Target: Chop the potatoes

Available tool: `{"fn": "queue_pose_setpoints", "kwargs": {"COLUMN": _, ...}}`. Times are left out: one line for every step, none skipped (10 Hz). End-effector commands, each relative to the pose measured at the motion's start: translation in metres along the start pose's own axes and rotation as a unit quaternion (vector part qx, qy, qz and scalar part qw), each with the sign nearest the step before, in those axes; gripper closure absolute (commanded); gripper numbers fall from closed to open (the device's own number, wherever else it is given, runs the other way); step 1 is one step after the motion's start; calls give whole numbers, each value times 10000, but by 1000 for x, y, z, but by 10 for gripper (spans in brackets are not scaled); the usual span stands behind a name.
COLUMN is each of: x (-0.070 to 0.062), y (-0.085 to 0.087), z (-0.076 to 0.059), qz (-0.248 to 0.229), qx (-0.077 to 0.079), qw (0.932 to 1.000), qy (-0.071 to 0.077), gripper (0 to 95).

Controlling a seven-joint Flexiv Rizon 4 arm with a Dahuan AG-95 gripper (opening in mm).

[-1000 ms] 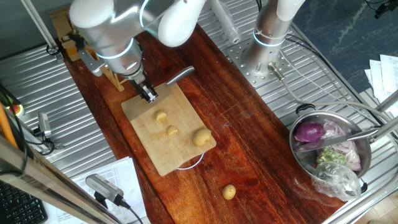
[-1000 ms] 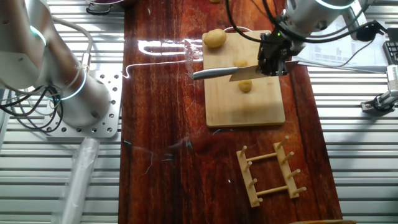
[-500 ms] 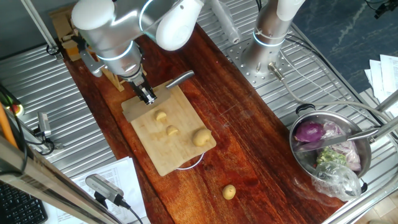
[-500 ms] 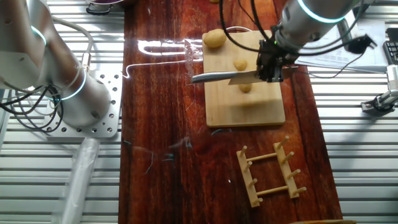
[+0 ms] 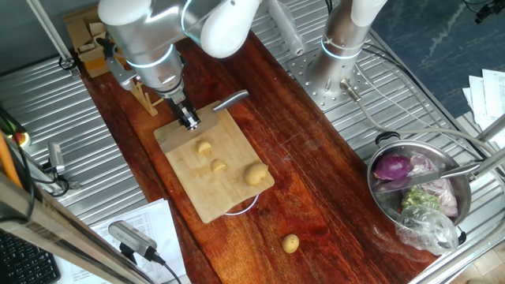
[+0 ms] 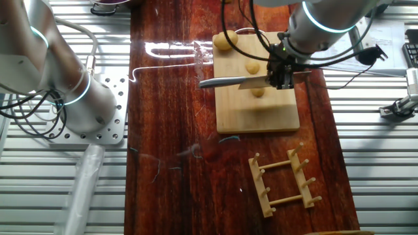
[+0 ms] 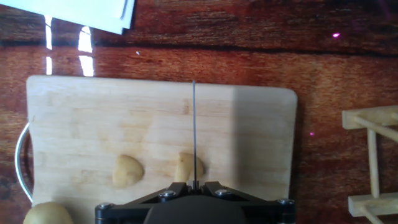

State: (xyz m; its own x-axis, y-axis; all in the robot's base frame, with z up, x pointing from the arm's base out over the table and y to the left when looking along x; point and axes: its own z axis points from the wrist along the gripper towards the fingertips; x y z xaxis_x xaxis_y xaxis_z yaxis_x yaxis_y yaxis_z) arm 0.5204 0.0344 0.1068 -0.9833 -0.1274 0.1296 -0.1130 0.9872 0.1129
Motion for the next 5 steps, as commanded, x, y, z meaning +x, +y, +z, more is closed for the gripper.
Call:
{"fn": "queue_pose_setpoints", "kwargs": {"x": 1, "y": 0, "z": 5, "qz": -13, "qx": -21, "qw": 10000, "qy": -59, "gripper": 950}}
{"fn": "queue_pose_setpoints", "kwargs": {"x": 1, "y": 0, "z": 6, "qz": -11, "qx": -29, "qw": 10000, "qy": -59, "gripper": 950}}
{"fn": "queue_pose_setpoints", "kwargs": {"x": 1, "y": 0, "z": 6, "qz": -4, "qx": -52, "qw": 10000, "qy": -55, "gripper": 950}}
{"fn": "queue_pose_setpoints", "kwargs": {"x": 1, "y": 0, "z": 6, "qz": 8, "qx": -57, "qw": 10000, "qy": -58, "gripper": 950}}
{"fn": "queue_pose_setpoints", "kwargs": {"x": 1, "y": 1, "z": 7, "qz": 24, "qx": -94, "qw": 9999, "qy": -63, "gripper": 950}}
